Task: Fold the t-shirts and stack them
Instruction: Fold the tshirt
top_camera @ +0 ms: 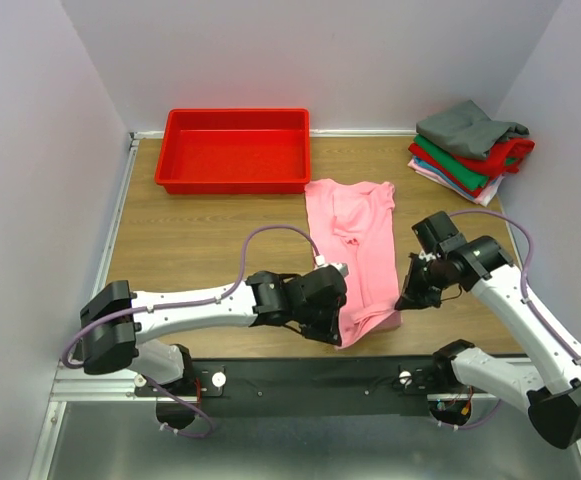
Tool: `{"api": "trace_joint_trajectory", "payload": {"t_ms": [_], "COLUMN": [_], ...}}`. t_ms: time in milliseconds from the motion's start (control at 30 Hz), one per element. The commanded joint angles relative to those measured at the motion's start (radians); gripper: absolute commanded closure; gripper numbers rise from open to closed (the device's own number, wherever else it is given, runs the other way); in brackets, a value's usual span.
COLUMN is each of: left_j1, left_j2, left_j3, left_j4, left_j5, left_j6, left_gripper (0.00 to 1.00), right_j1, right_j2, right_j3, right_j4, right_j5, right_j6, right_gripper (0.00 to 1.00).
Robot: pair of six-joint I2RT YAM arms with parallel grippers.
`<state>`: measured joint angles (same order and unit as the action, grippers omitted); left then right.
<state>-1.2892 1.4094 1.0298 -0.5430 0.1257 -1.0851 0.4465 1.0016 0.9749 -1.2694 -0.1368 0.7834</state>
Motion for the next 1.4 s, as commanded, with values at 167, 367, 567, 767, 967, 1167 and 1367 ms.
{"api": "trace_joint_trajectory", "payload": {"t_ms": [167,367,567,767,967,1167,1367], "left_j1": [0.111,0.195,0.261,0.304,0.352,0.412,0.442], "left_j2": [0.059,0.097,0.160,0.253,0.292,0.292,0.368], "left_j3": [0.001,-0.016,-0.007,0.047,0.085,0.084,0.122], "left_j4": [0.057,0.112,0.144,0.141,0.123,0.149,0.166], "left_j5": [-0.017,-0.017,-0.020,-0.040,-0.061,-0.041,-0.006], "left_j6": [0.068,0.088,0.132,0.204,0.232,0.267,0.341], "left_gripper": [1.00,1.00,1.00,1.00,1.00,1.00,1.00], "right_j1": [0.009,0.009,0.009,0.009,0.008,0.009,0.009], "right_j2": [0.072,0.132,0.230,0.316,0.367,0.413,0.468], "right_j3": [0.002,-0.016,-0.004,0.033,0.057,0.090,0.108], "right_j4": [0.194,0.303,0.352,0.378,0.389,0.398,0.413], "right_j5": [0.115,0.186,0.241,0.301,0.325,0.350,0.382], "right_j6": [0.028,0.024,0.016,-0.012,-0.023,-0.039,-0.050], "right_gripper": [0.99,0.99,0.99,0.99,0.99,0.99,0.99]}}
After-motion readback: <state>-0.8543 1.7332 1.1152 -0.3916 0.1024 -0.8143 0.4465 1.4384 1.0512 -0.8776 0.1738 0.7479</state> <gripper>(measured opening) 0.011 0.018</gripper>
